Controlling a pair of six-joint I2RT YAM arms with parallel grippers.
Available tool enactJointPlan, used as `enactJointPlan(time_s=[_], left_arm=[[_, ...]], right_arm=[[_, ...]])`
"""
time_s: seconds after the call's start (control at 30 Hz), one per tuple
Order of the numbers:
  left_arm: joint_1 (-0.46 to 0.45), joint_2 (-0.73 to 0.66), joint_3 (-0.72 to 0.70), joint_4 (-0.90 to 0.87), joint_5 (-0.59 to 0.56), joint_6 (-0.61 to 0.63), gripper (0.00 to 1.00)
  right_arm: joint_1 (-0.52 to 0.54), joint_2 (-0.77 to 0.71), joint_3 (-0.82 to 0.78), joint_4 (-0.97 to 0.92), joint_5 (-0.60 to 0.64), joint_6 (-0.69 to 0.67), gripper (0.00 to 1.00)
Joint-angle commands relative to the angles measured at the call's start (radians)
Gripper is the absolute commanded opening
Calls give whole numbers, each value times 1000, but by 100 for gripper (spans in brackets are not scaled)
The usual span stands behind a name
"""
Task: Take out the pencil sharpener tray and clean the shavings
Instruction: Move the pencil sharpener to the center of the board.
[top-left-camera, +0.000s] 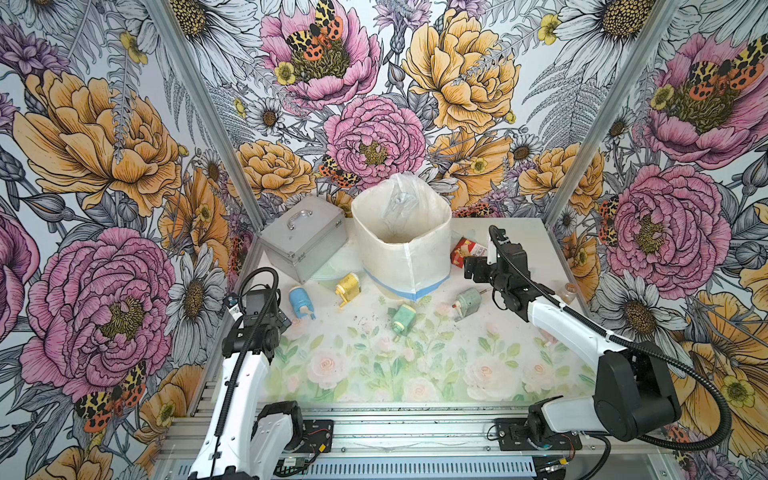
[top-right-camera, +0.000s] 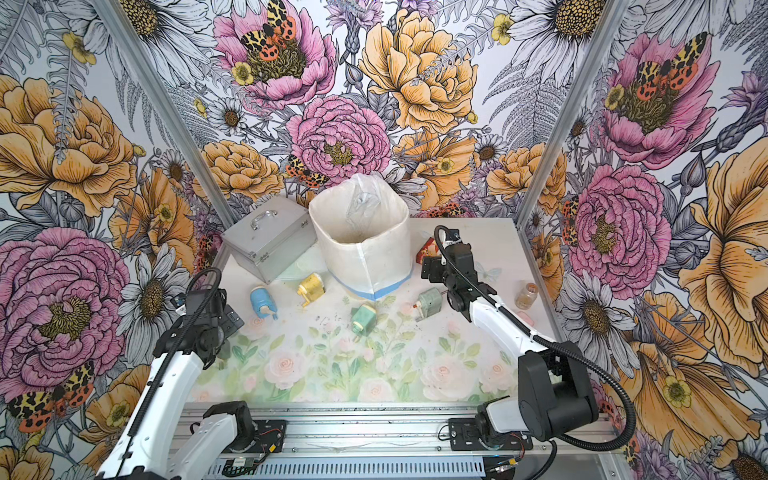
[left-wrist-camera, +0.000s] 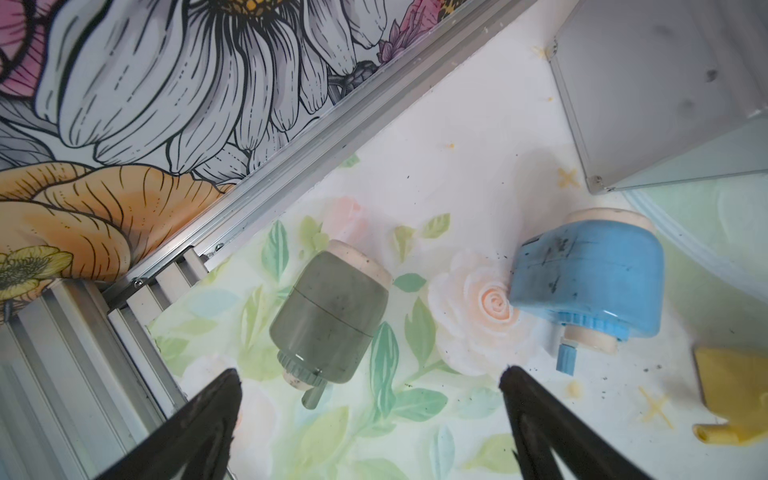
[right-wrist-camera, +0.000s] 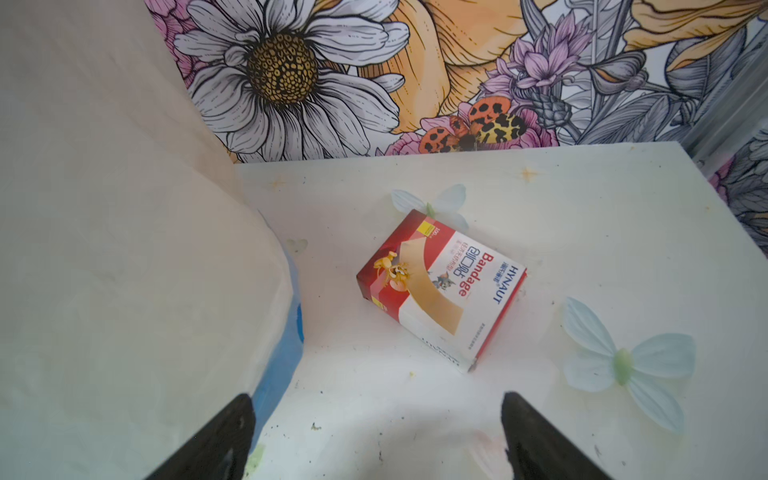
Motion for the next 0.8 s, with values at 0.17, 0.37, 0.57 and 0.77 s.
enactJointPlan(time_s=[0.17,0.37,0.57,0.77], left_arm=[[88,73,25,-7,-2,-82,99],[150,86,-59,149,112,-18,99],[195,128,-108,248,225,49,99],[198,119,-127,272,225,55,99]], right_arm=[[5,46,48,-28,-72,20,94],[3,44,44,-28,-103,38,94],[5,47,48,-28,-140,61,94],[4,41,45,-28,-153,70,94]])
